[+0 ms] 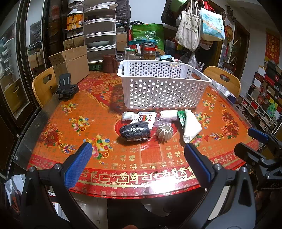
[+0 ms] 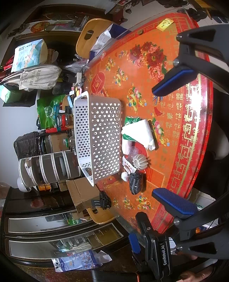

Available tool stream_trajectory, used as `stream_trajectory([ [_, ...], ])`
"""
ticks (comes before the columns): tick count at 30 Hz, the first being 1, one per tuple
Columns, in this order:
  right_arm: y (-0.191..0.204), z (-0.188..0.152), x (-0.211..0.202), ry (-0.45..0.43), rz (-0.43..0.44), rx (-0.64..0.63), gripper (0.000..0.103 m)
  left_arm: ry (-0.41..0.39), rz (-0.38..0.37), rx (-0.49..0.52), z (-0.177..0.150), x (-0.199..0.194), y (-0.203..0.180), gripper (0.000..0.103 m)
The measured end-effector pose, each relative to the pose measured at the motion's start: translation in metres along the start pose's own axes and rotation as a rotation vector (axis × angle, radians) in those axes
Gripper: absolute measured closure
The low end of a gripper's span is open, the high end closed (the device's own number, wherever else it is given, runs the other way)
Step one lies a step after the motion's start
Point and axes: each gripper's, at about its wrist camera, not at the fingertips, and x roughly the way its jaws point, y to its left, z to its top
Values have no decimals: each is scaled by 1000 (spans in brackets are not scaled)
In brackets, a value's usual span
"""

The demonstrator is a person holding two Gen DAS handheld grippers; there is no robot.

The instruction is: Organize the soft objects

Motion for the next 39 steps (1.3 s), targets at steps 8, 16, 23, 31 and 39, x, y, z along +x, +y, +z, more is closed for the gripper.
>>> stream_trajectory([
  [8, 1, 0, 0, 1, -1, 1, 0, 0, 0, 2, 0, 1, 0, 0],
  [16, 1, -2, 0, 2, 0, 1, 0, 1, 0, 1, 0, 1, 0, 0],
  [23, 1, -1, 1, 3, 0, 1, 0, 0, 0, 1, 0, 1, -1, 0],
  [31, -1, -4, 1, -65, 5, 4, 0, -156, 16, 28, -3, -12, 5, 0],
  [39, -6, -18, 49, -88, -22, -27, 0, -12, 8, -20, -8, 57, 31, 0],
])
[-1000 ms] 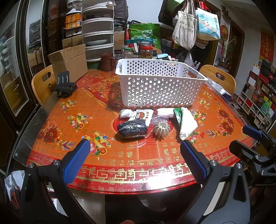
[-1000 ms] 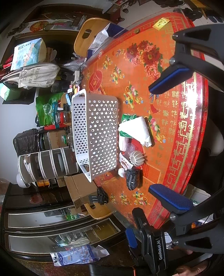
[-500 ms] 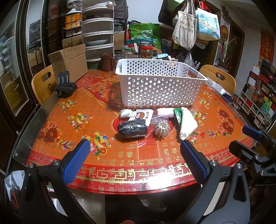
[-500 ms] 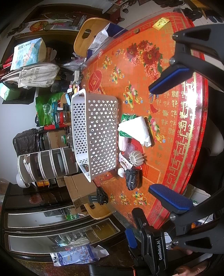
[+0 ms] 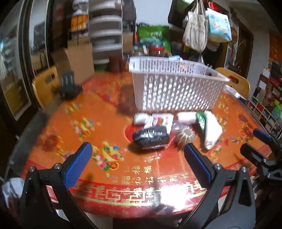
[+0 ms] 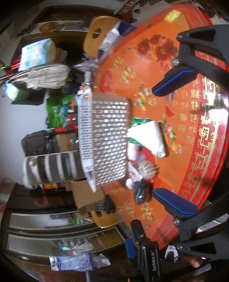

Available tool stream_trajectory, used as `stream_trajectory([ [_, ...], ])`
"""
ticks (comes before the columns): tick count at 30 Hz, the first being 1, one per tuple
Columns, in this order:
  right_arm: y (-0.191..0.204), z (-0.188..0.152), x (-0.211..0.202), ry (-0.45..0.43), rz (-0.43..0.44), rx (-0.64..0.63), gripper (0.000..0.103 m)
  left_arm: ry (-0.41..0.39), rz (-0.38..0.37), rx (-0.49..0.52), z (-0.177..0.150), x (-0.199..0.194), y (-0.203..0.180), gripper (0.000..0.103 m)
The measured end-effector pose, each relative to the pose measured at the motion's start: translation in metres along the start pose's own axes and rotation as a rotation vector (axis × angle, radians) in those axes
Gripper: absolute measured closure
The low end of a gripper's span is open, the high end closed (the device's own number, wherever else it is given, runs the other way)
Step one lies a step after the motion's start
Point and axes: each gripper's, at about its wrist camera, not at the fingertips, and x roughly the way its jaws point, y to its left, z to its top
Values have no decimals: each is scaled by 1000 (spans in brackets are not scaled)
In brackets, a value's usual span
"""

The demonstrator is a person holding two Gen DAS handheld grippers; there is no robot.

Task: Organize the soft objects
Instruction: 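Grasp the black sock bundle with the left tool while the right tool grasps the white towel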

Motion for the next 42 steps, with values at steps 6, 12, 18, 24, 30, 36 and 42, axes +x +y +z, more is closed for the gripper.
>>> stream_trajectory([
  [6, -13, -8, 51, 128, -14, 70, 0, 97, -51, -22, -3, 54, 6, 0],
  [12, -16, -5, 67, 170, -17, 59, 1, 112, -53, -4, 7, 81, -3, 0],
  [18, -13, 0, 81, 208, 3, 44, 4, 132, -53, 6, 16, 100, -7, 17],
  [24, -8, 4, 94, 230, -11, 17, 7, 140, -104, -11, 13, 105, -1, 41],
  [30, -4, 5, 108, 277, -31, 2, 16, 127, -136, -19, 11, 104, 3, 41],
  [36, -3, 5, 111, 287, -69, -10, 37, 109, -157, -6, 9, 99, 1, 41],
  [42, -8, 6, 103, 261, -73, 2, 48, 99, -163, -10, 8, 93, 2, 41],
])
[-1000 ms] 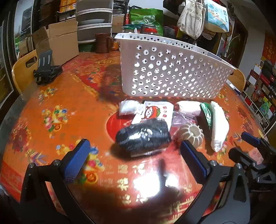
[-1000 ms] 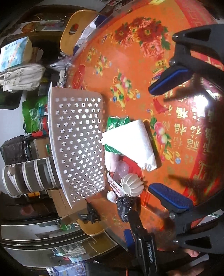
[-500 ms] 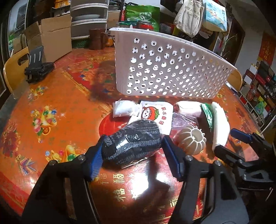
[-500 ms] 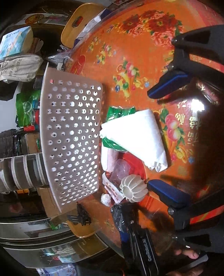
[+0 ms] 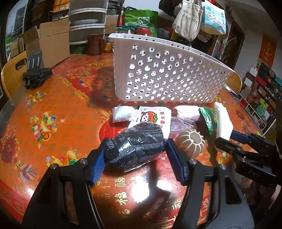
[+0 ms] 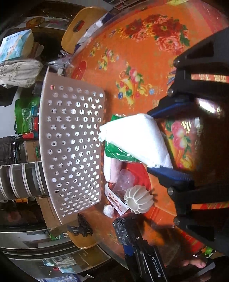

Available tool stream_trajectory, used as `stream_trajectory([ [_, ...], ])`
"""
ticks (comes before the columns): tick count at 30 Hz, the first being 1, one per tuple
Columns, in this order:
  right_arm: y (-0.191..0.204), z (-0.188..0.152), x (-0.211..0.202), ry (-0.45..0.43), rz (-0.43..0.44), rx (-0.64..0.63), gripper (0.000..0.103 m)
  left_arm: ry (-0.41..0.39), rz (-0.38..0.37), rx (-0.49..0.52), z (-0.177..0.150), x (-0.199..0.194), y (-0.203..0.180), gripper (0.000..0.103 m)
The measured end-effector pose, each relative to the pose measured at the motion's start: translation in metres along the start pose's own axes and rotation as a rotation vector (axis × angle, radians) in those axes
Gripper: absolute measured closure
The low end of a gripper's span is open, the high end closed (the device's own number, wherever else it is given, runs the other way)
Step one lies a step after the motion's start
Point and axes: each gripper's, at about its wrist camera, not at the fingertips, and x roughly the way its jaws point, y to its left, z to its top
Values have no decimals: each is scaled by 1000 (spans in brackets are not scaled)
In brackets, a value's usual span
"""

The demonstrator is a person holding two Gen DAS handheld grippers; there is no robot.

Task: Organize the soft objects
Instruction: 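Grasp the black sock bundle with the left tool while the right tool grasps the white towel, then carry sock bundle and towel into the basket and open both tools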

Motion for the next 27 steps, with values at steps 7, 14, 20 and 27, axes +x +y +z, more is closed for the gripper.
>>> stream_trajectory([
  [7, -9, 1, -18, -48, 2, 12, 49, -33, 6, 8, 3, -18, -6, 41],
  [14, -14, 10, -43, -107, 14, 5, 49, -56, 10, 18, 15, -35, -14, 41],
  [20, -17, 32, -64, -162, 34, -21, 49, -87, -13, 28, 42, -55, -21, 41],
  [27, -17, 78, -83, -218, 39, -74, 49, -154, -29, 52, 98, -84, -30, 41],
])
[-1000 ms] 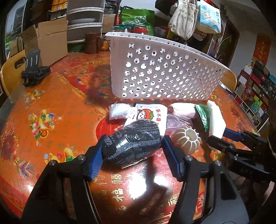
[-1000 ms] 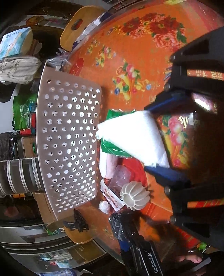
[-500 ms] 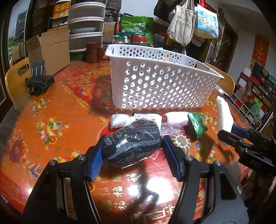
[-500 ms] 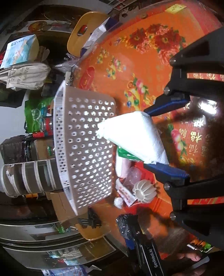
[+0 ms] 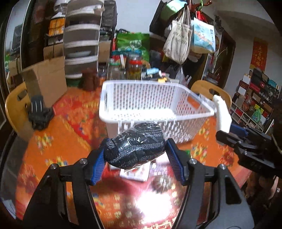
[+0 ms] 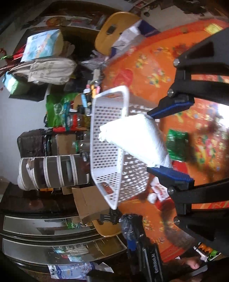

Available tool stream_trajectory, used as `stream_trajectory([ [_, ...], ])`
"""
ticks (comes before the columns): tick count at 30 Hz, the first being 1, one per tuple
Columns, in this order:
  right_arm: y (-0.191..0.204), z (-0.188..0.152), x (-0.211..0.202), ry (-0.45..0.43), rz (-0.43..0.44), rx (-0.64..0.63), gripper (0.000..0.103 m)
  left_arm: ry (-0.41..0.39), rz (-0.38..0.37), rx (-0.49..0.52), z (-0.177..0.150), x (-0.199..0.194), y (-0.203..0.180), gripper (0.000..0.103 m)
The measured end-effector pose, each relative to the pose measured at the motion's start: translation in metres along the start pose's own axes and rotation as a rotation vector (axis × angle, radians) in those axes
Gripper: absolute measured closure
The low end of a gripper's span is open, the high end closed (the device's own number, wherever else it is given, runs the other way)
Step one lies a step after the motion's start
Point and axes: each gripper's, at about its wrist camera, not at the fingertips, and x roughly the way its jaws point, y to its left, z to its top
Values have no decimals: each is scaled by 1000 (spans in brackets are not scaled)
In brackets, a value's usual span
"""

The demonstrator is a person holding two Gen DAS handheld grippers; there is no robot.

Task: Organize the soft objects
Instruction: 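Carry sock bundle and towel into the basket and open both tools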

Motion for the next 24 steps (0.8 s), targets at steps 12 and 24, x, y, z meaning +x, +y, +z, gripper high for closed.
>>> stream_trajectory([
  [12, -16, 92, 60, 68, 11, -40, 49, 80, -13, 2, 114, 61, -5, 41],
  [24, -36, 99, 171, 321, -1, -26, 48, 338, 73, -28, 135, 198, -6, 41],
])
